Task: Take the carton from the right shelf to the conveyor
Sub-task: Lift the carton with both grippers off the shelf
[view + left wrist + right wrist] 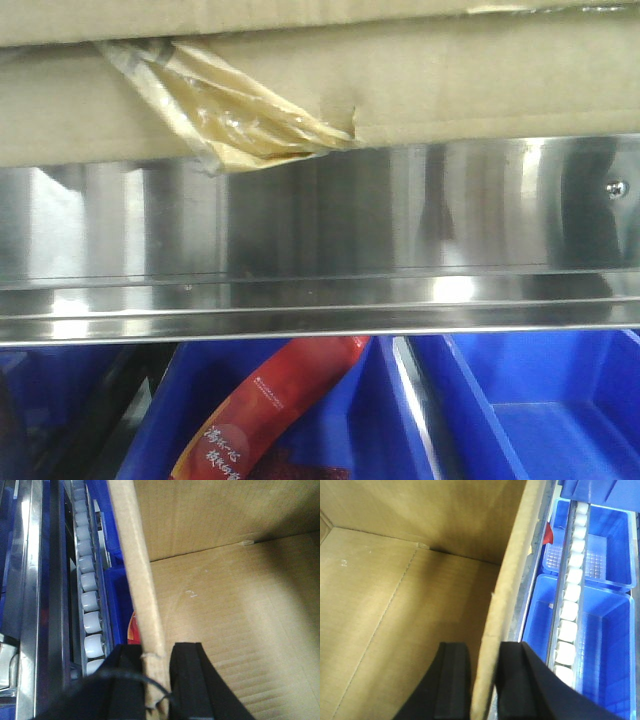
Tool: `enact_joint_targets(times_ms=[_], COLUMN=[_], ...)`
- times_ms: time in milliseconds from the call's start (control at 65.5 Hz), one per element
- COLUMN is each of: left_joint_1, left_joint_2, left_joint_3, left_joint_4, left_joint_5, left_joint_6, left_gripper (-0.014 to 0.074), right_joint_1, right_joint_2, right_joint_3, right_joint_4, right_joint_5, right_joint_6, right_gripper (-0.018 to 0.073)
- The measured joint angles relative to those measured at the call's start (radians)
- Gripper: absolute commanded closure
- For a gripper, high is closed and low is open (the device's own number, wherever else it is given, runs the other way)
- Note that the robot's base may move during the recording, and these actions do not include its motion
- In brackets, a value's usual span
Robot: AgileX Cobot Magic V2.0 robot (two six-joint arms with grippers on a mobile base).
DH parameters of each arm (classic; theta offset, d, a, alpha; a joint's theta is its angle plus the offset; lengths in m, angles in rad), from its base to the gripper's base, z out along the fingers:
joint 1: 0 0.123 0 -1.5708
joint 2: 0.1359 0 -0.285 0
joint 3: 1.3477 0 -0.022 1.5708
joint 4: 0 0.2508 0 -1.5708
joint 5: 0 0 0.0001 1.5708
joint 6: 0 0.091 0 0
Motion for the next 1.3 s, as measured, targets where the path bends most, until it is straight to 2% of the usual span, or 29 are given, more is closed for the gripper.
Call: enact_joint_targets(times_ms=[1297], left_joint_1=[0.000], left_joint_2=[0.000], left_joint_3=[0.000], left_joint_4=[0.004], left_joint_5=[0.000], left_joint_6=[-0.002], left_gripper=[0.0613], right_joint_1=[0.000], right_joint_2=[0.000], right_joint_3=[0.000], right_joint_4=[0.002], right_joint_5=[-0.004], right_joint_6=[0.000], right_gripper=[0.0619])
